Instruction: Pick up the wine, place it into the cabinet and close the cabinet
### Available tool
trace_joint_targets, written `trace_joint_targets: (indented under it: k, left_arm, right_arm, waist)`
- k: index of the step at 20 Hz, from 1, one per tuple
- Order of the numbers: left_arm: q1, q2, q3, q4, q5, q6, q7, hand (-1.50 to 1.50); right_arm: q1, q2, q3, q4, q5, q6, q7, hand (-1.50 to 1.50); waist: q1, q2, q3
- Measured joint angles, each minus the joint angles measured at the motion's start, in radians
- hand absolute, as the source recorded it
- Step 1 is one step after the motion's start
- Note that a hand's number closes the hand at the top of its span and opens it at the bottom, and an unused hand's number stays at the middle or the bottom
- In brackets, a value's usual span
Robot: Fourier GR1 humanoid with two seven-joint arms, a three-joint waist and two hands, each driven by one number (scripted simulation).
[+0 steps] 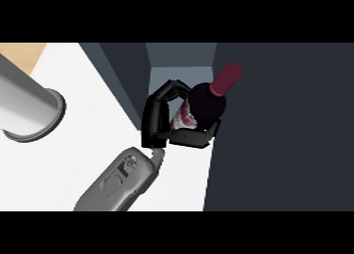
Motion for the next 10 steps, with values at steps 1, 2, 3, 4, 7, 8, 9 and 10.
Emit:
trace_joint_targets:
  k: [1,2,3,4,7,8,9,10]
  left_arm:
    - [-0.001,-0.001,0.000,0.015,-0.001,0.002,-0.013,1.50]
    - [-0.004,-0.001,0.011,0.036,-0.001,-0.005,-0.031,1.50]
    - [-0.005,0.000,0.024,0.043,-0.005,-0.014,-0.036,1.50]
    - [-0.013,0.000,0.029,0.046,-0.007,-0.008,-0.037,1.50]
    - [-0.015,-0.001,0.058,0.099,0.017,-0.029,-0.090,1.50]
    - [-0.021,-0.001,0.077,0.124,0.022,-0.044,-0.107,1.50]
    - [-0.036,-0.002,0.084,0.143,0.033,-0.047,-0.116,1.50]
    - [-0.032,-0.001,0.102,0.161,0.037,-0.065,-0.132,1.50]
  right_arm:
    - [0.007,0.002,0.004,-0.001,0.000,0.002,-0.005,-1.50]
    - [0.001,0.002,0.013,-0.004,0.000,-0.004,0.010,-1.50]
    - [0.001,-0.002,0.002,-0.006,-0.002,-0.002,0.012,-1.50]
    - [-0.002,-0.002,0.004,-0.006,-0.002,-0.006,0.018,-1.50]
    - [-0.027,-0.004,-0.004,0.000,0.000,-0.011,0.020,-1.50]
    - [-0.032,0.001,0.006,0.000,0.002,-0.018,0.024,-1.50]
    - [-0.023,0.001,0.003,0.002,0.002,-0.010,0.011,-1.50]
    - [-0.033,-0.004,-0.005,0.002,0.001,-0.011,0.019,-1.50]
  waist:
    - [0.000,0.000,0.000]
    - [-0.001,0.000,0.000]
    - [0.000,0.000,0.000]
    - [0.001,-0.001,0.000]
    - [0.001,0.000,0.000]
    - [0.001,0.000,0.000]
    - [0.001,0.000,0.000]
    - [0.001,0.000,0.000]
